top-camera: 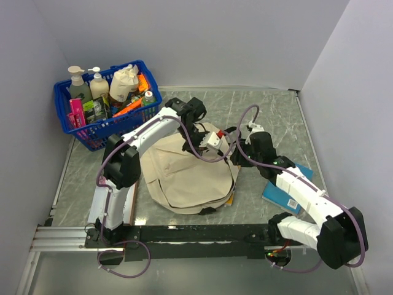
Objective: Pack the student bag
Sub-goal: Unzip the student bag at the center of the board.
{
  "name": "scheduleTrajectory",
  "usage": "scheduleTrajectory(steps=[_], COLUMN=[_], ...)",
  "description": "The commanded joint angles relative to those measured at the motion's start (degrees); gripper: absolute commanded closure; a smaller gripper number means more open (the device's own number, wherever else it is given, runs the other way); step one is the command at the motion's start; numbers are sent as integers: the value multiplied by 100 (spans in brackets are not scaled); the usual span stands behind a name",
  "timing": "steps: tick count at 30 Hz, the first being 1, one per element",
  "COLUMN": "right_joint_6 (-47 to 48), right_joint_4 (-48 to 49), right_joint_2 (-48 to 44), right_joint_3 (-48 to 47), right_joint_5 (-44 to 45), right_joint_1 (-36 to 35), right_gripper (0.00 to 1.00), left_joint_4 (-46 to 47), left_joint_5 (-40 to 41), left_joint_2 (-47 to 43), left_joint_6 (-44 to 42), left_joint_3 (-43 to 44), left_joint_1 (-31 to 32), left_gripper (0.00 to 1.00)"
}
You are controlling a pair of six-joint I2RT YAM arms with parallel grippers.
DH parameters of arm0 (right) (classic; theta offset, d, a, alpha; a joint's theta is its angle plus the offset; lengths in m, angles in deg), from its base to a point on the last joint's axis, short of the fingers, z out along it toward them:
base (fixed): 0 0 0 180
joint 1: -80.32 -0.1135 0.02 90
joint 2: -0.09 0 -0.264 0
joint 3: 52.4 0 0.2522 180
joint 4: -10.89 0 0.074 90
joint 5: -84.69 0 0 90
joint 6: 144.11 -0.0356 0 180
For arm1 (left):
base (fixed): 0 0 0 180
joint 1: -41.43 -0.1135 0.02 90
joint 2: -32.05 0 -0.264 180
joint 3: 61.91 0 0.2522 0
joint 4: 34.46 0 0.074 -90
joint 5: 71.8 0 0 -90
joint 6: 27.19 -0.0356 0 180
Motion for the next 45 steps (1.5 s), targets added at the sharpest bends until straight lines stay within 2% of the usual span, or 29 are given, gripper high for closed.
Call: scheduleTrajectory(steps=[1, 11, 20, 30, 35, 42, 45], right_joint_6=[261, 630, 982, 974, 877, 745, 666], right_joint_4=[610, 1365, 1410, 1190, 900, 882, 725], right_joint_2=[198, 1234, 1780, 1745, 1790, 1482, 1499], right_joint_3=[-75, -444, -787, -611, -629, -260, -339], right_joint_5=[-400, -594, -357, 268, 426, 602, 777], right_joint_1=[2, -77, -419, -701, -719, -719, -719], right_gripper=[53, 49, 48, 63, 64, 62, 52], left_joint_4=[-216, -163, -137, -93, -102, -75, -102], left_joint_5=[-326, -475, -607, -642, -669, -704, -739], left_joint_2=[-410, -445, -384, -357, -348, -322, -287], left_joint_6=[-238, -212, -98, 25, 52, 60, 78], left_joint_3=[-141, -256, -229, -221, -168, -186, -98], left_joint_1=[18, 9, 18, 9, 9, 0, 0], left_gripper=[99, 99, 99, 99, 99, 99, 99])
